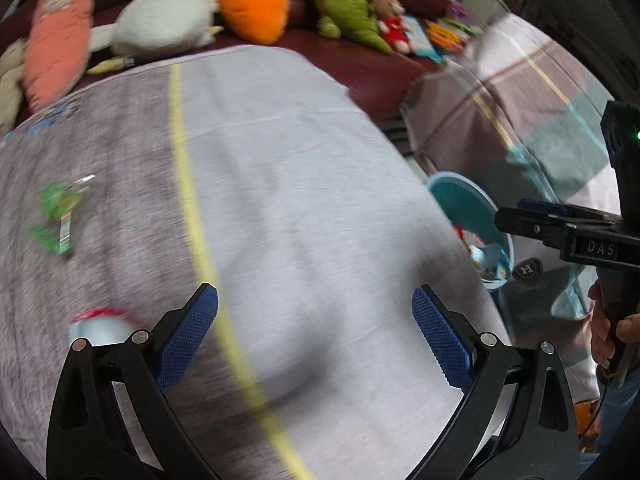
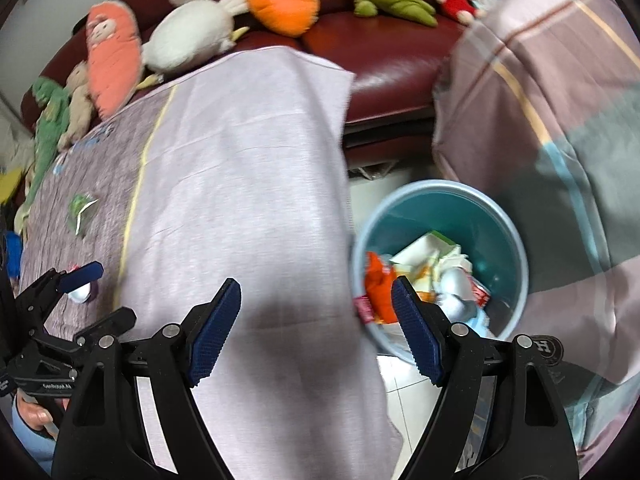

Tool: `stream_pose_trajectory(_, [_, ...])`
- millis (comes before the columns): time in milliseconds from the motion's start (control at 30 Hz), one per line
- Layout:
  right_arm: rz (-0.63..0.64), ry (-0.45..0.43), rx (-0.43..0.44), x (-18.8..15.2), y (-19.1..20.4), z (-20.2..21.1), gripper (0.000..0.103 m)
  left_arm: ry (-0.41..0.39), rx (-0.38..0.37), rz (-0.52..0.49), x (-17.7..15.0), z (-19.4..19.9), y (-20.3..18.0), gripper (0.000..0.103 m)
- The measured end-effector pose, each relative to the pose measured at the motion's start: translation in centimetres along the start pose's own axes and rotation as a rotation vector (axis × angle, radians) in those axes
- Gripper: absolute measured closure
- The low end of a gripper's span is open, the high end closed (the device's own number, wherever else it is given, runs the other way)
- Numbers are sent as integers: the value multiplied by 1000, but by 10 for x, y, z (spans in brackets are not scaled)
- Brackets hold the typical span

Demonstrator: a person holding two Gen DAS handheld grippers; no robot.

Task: Collect trash
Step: 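Move both open tools back over the table toward the green candy, then grasp the other capsule half with the right tool while the left tool grasps the green-wrapped candy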

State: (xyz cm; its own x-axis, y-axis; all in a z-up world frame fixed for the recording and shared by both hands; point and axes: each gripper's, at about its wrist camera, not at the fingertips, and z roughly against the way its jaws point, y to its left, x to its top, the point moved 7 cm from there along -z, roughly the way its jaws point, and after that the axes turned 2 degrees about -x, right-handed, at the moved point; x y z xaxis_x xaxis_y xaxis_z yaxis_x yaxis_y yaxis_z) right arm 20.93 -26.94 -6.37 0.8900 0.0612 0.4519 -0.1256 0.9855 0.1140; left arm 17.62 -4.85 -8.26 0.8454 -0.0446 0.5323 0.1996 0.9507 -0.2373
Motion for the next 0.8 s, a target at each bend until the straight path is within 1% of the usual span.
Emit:
stream_pose_trajectory(133, [64, 10, 14, 0, 41, -1, 29, -43, 28, 71, -11, 25, 42, 5])
stream_pose_trajectory(300, [171, 33, 43, -5, 104, -5, 29, -87, 78, 178, -28, 51, 97, 5])
stream_pose_trajectory(400, [251, 55, 58, -11, 143, -11, 29, -117, 129, 226, -37, 67, 128, 5])
stream_pose_trajectory(467, [297, 79, 61, -16, 167, -18, 29, -143, 146, 256, -42, 77, 143, 5])
stream_pose_trajectory(600, [377, 117, 55, -25, 208, -30, 29, -191, 147, 337, -54, 94, 174, 5])
stream_pose_trajectory(667, [420, 126, 58, -30, 229, -33, 29, -198, 163, 360, -58, 98, 187, 5])
stream_pose_trajectory(800, [468, 131, 70, -34, 261, -41, 29, -198, 175, 374, -67, 102, 205, 5])
